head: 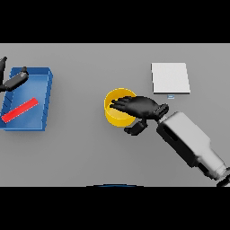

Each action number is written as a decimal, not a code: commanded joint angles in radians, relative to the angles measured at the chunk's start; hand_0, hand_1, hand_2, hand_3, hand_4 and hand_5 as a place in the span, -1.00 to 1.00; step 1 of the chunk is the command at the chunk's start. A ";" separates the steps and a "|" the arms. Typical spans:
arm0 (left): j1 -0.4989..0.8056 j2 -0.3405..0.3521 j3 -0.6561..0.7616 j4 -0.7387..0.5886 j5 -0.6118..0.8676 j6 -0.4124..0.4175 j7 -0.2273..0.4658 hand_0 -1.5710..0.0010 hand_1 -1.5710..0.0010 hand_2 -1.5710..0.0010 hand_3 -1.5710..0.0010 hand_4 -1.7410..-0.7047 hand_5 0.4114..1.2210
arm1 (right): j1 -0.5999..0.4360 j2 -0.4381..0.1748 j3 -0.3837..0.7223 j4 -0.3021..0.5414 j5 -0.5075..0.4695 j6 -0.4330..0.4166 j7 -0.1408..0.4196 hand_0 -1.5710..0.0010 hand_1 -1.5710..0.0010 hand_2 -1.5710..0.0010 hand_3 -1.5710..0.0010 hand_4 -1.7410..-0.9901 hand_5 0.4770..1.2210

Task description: Pick up the red beaker and tilt it to pour out 1 green nut into yellow bowl. Pick up the yellow bowl and place it on the metallic measuring scale.

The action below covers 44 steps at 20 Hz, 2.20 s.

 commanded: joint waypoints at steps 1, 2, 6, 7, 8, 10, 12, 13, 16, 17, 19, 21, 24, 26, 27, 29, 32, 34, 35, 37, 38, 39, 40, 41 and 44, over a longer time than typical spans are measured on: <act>-0.003 0.003 0.000 0.012 -0.005 -0.002 0.002 1.00 1.00 1.00 1.00 0.82 -0.20 | -0.012 0.006 0.007 0.009 0.005 0.012 0.011 1.00 1.00 1.00 1.00 0.16 -0.45; 0.004 0.005 0.000 0.003 -0.002 -0.004 -0.005 1.00 1.00 1.00 1.00 0.82 -0.20 | -0.024 0.008 0.016 0.023 0.012 0.018 0.011 1.00 1.00 1.00 1.00 0.16 -0.43; -0.002 0.003 0.001 0.009 -0.001 -0.004 0.000 1.00 1.00 1.00 1.00 0.83 -0.22 | -0.032 0.034 0.036 0.055 0.029 0.015 0.028 1.00 0.99 0.96 0.94 0.12 -0.25; -0.001 -0.001 -0.005 0.000 -0.004 0.000 0.005 1.00 1.00 1.00 1.00 0.83 -0.22 | -0.047 0.027 0.037 0.069 0.037 0.012 0.026 0.98 0.95 0.91 0.88 0.07 -0.17; -0.012 -0.004 -0.003 0.011 -0.005 -0.004 0.003 1.00 1.00 1.00 1.00 0.83 -0.23 | -0.049 0.033 0.044 0.062 0.042 0.020 0.037 0.88 0.86 0.83 0.80 0.01 -0.08; 0.000 -0.001 -0.001 0.007 -0.001 -0.004 -0.008 1.00 1.00 1.00 1.00 0.83 -0.23 | -0.048 0.025 0.051 0.048 0.045 0.030 0.024 0.35 0.44 0.51 0.54 -0.16 0.31; 0.000 0.002 0.000 0.000 -0.001 0.001 0.003 1.00 1.00 1.00 1.00 0.82 -0.22 | -0.046 0.027 0.054 0.046 0.037 0.061 0.037 -0.13 -0.08 -0.04 0.24 -0.45 0.56; 0.007 0.006 0.002 -0.009 0.003 0.004 0.000 1.00 1.00 1.00 1.00 0.82 -0.22 | -0.054 0.027 0.055 0.053 0.028 0.080 0.026 -0.31 -0.26 -0.23 0.12 -0.55 0.65; 0.007 0.013 0.002 -0.009 0.001 0.003 0.010 1.00 1.00 1.00 1.00 0.82 -0.22 | -0.047 0.001 0.052 0.039 0.006 0.107 -0.005 -0.65 -0.62 -0.61 -0.30 -0.75 0.82; 0.013 0.016 0.005 -0.012 0.004 0.004 0.008 1.00 1.00 1.00 1.00 0.82 -0.22 | -0.044 -0.002 0.052 0.034 0.004 0.106 -0.006 -0.72 -0.70 -0.63 -0.39 -0.80 0.86; 0.003 0.010 0.003 -0.010 0.002 0.004 0.006 1.00 1.00 1.00 1.00 0.81 -0.22 | -0.051 0.000 0.051 0.029 0.004 0.114 0.016 -0.82 -0.81 -0.72 -0.47 -0.87 0.91; 0.009 0.017 0.006 -0.030 0.008 0.007 0.010 1.00 1.00 1.00 1.00 0.80 -0.23 | -0.048 -0.003 0.049 0.013 0.002 0.120 0.035 -0.88 -0.88 -0.81 -0.50 -0.92 0.94; 0.028 0.019 0.000 -0.041 0.002 0.018 0.005 1.00 1.00 1.00 1.00 0.81 -0.23 | -0.044 -0.026 0.034 -0.034 -0.019 0.136 0.039 -0.94 -0.94 -0.87 -0.52 -0.96 0.97; 0.027 0.019 0.003 -0.040 0.005 0.020 0.014 1.00 1.00 1.00 1.00 0.81 -0.23 | -0.046 -0.047 0.013 -0.090 -0.044 0.164 0.053 -0.96 -0.96 -0.87 -0.61 -0.97 0.98; 0.021 0.016 -0.001 -0.042 0.002 0.018 0.016 1.00 1.00 1.00 1.00 0.82 -0.23 | -0.048 -0.065 0.002 -0.111 -0.054 0.175 0.057 -0.97 -0.97 -0.90 -0.69 -0.97 0.98; 0.016 0.016 -0.007 -0.045 -0.004 0.018 0.021 1.00 1.00 1.00 1.00 0.82 -0.24 | -0.069 -0.082 -0.017 -0.147 -0.064 0.201 0.090 -0.98 -0.98 -0.93 -0.73 -0.97 0.99; 0.016 0.016 -0.004 -0.032 0.000 0.009 0.017 1.00 1.00 1.00 1.00 0.82 -0.23 | -0.100 -0.115 -0.060 -0.207 -0.092 0.251 0.135 -0.99 -0.99 -0.97 -0.67 -0.96 0.99; -0.006 0.014 0.006 -0.015 0.006 -0.001 0.020 1.00 1.00 1.00 1.00 0.81 -0.23 | -0.101 -0.129 -0.081 -0.209 -0.100 0.255 0.166 -0.99 -0.99 -0.98 -0.61 -0.95 1.00; 0.002 0.017 0.010 -0.026 0.012 0.003 0.015 1.00 1.00 1.00 1.00 0.80 -0.23 | -0.103 -0.135 -0.085 -0.205 -0.103 0.254 0.166 -0.99 -0.99 -0.98 -0.59 -0.95 1.00; 0.002 0.021 -0.002 -0.037 -0.004 0.009 0.025 1.00 1.00 1.00 1.00 0.82 -0.23 | -0.110 -0.154 -0.091 -0.204 -0.105 0.246 0.145 -1.00 -1.00 -0.99 -0.58 -0.94 1.00; 0.007 0.024 -0.003 -0.045 -0.006 0.013 0.023 1.00 1.00 1.00 1.00 0.82 -0.23 | -0.127 -0.170 -0.094 -0.192 -0.100 0.230 0.115 -1.00 -1.00 -0.99 -0.58 -0.94 1.00; 0.006 0.029 0.001 -0.041 -0.004 0.009 0.017 1.00 1.00 1.00 1.00 0.81 -0.21 | -0.141 -0.191 -0.097 -0.177 -0.088 0.218 0.095 -1.00 -1.00 -0.99 -0.61 -0.94 1.00; 0.007 0.031 0.005 -0.052 0.002 0.011 0.022 1.00 1.00 1.00 1.00 0.80 -0.20 | -0.158 -0.196 -0.106 -0.162 -0.082 0.205 0.102 -1.00 -1.00 -0.99 -0.68 -0.95 1.00; 0.007 0.027 0.004 -0.049 0.002 0.013 0.028 1.00 1.00 1.00 1.00 0.79 -0.19 | -0.173 -0.199 -0.117 -0.135 -0.077 0.190 0.103 -1.00 -1.00 -1.00 -0.69 -0.94 1.00; 0.020 0.048 0.002 -0.070 -0.002 0.011 0.039 1.00 1.00 1.00 1.00 0.81 -0.20 | -0.204 -0.229 -0.143 -0.047 -0.061 0.141 0.078 -1.00 -1.00 -1.00 -0.60 -0.94 1.00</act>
